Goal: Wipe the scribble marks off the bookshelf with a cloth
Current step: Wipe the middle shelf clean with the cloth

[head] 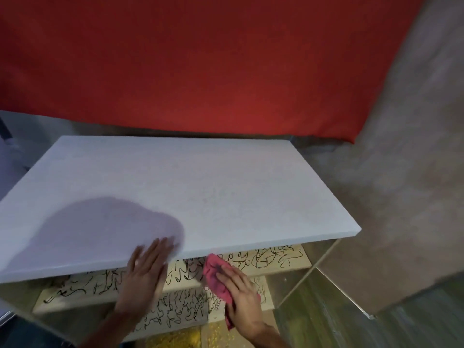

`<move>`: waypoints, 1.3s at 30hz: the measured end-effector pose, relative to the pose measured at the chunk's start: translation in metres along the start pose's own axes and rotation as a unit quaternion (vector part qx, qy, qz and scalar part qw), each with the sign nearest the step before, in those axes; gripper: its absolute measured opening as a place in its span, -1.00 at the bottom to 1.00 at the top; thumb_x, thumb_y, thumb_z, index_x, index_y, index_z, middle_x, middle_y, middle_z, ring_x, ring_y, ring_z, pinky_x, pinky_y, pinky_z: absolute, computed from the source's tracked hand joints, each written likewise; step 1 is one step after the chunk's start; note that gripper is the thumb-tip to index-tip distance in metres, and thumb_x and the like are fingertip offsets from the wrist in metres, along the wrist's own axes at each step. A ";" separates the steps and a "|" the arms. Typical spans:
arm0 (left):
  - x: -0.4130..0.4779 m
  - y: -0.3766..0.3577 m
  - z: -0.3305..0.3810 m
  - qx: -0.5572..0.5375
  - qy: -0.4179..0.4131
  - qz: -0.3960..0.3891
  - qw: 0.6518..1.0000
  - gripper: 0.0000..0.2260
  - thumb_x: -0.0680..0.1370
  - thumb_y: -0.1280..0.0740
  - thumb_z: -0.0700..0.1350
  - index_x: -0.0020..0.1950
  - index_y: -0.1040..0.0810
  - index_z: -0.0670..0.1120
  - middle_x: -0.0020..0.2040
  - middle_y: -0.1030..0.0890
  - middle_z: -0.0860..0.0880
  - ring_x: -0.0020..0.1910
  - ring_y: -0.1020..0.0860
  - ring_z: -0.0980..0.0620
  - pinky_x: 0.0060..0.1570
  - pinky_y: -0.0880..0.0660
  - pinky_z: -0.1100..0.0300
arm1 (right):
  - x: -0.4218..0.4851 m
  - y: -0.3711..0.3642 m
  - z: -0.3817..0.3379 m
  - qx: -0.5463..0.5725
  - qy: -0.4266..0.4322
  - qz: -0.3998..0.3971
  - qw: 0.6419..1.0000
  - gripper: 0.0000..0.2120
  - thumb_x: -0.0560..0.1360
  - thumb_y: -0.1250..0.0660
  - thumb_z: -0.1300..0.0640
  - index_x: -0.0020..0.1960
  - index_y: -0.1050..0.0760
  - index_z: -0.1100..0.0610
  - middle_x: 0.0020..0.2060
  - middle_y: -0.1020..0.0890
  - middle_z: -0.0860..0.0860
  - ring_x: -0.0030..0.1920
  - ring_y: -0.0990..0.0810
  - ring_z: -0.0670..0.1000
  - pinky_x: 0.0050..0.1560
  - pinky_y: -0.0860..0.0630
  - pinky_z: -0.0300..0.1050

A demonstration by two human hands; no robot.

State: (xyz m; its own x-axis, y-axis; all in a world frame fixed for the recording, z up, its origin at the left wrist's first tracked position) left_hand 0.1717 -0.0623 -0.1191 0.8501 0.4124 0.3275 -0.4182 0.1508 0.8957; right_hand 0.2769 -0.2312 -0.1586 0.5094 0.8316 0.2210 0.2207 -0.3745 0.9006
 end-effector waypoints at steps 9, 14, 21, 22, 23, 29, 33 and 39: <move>-0.022 -0.092 0.030 0.075 -0.083 -0.055 0.992 -0.55 0.67 0.19 0.06 0.36 -0.36 -0.05 0.41 -0.32 0.01 0.55 0.03 0.12 0.49 0.10 -0.07 | 0.012 0.000 0.128 -0.039 -0.122 -0.035 0.991 -0.29 0.47 -0.39 0.19 0.48 -0.15 -0.18 0.42 -0.14 -0.29 0.45 -0.17 -0.19 0.43 -0.27 0.10; 0.008 -0.151 0.013 0.102 -0.005 -0.080 0.992 -0.53 0.66 0.19 0.07 0.35 -0.36 -0.08 0.23 -0.57 -0.13 0.30 -0.45 -0.13 0.43 0.00 -0.09 | 0.020 -0.020 0.208 -0.041 -0.226 -0.023 0.973 -0.42 0.60 -0.18 0.15 0.53 -0.04 -0.11 0.50 -0.13 -0.19 0.51 -0.07 -0.13 0.50 0.08 0.00; 0.068 -0.199 -0.015 0.073 0.177 -0.109 0.975 -0.67 0.66 -0.07 -0.02 0.15 -0.58 -0.11 0.09 -0.63 -0.14 0.14 -0.57 -0.18 0.25 -0.32 -0.15 | 0.037 -0.023 0.320 -0.060 -0.323 0.060 0.943 -0.47 0.53 -0.24 0.23 0.48 -0.24 0.13 0.46 -0.28 0.09 0.48 -0.20 0.09 0.51 -0.03 0.03; 0.073 -0.207 -0.024 0.093 0.205 -0.117 0.967 -0.64 0.67 -0.04 0.03 0.20 -0.57 -0.08 0.14 -0.61 -0.11 0.20 -0.53 -0.13 0.30 -0.30 -0.06 | 0.041 -0.026 0.335 -0.061 -0.340 0.063 0.936 -0.49 0.53 -0.24 0.22 0.47 -0.26 0.15 0.46 -0.29 0.11 0.47 -0.21 0.11 0.50 -0.06 0.03; 0.079 -0.216 -0.032 0.100 0.217 -0.119 0.964 -0.62 0.66 -0.04 0.07 0.21 -0.57 -0.07 0.16 -0.60 -0.10 0.21 -0.51 -0.10 0.32 -0.31 -0.03 | 0.044 -0.030 0.350 -0.057 -0.357 0.058 0.931 -0.49 0.54 -0.23 0.21 0.47 -0.26 0.16 0.46 -0.28 0.12 0.47 -0.20 0.12 0.48 -0.09 0.03; 0.082 -0.271 -0.062 0.121 0.279 -0.140 0.942 -0.51 0.66 0.14 0.14 0.34 -0.45 -0.02 0.37 -0.46 -0.07 0.37 -0.36 -0.05 0.46 0.05 -0.24 | 0.063 -0.062 0.395 -0.121 -0.379 0.040 0.917 -0.59 0.62 -0.10 0.03 0.42 -0.29 0.16 0.41 -0.34 0.15 0.41 -0.29 0.17 0.41 -0.16 0.07; 0.084 -0.287 -0.061 0.163 0.227 -0.125 0.952 -0.54 0.65 0.19 0.14 0.52 -0.14 0.10 0.53 -0.19 -0.06 0.49 -0.17 -0.11 0.43 0.07 -0.26 | 0.097 -0.067 0.405 -0.170 -0.352 0.023 0.920 -0.72 0.60 -0.12 0.05 0.10 -0.52 0.19 0.15 -0.57 0.18 0.15 -0.51 0.17 0.21 -0.38 0.00; 0.088 -0.293 -0.070 0.155 0.242 -0.107 0.952 -0.42 0.62 0.22 0.21 0.52 -0.22 -0.03 0.52 -0.24 -0.09 0.48 -0.20 -0.13 0.45 0.03 -0.14 | 0.152 -0.077 0.411 -0.105 -0.280 0.045 0.953 -0.68 0.66 -0.06 0.05 0.25 -0.45 0.19 0.19 -0.55 0.18 0.16 -0.54 0.17 0.06 -0.40 -0.09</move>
State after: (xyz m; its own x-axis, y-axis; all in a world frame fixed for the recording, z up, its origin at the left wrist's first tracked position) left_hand 0.3466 -0.0078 -0.3738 0.6267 0.7790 0.0181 -0.0735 0.0360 0.9966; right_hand 0.6796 -0.2440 -0.3485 0.8951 0.4295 0.1194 0.0138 -0.2945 0.9555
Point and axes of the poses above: each hand's wrist, its own x-axis towards the middle knuckle, its own y-axis out of the back of the hand, z = x × y, the point moved 10 cm from there along x, towards the middle knuckle
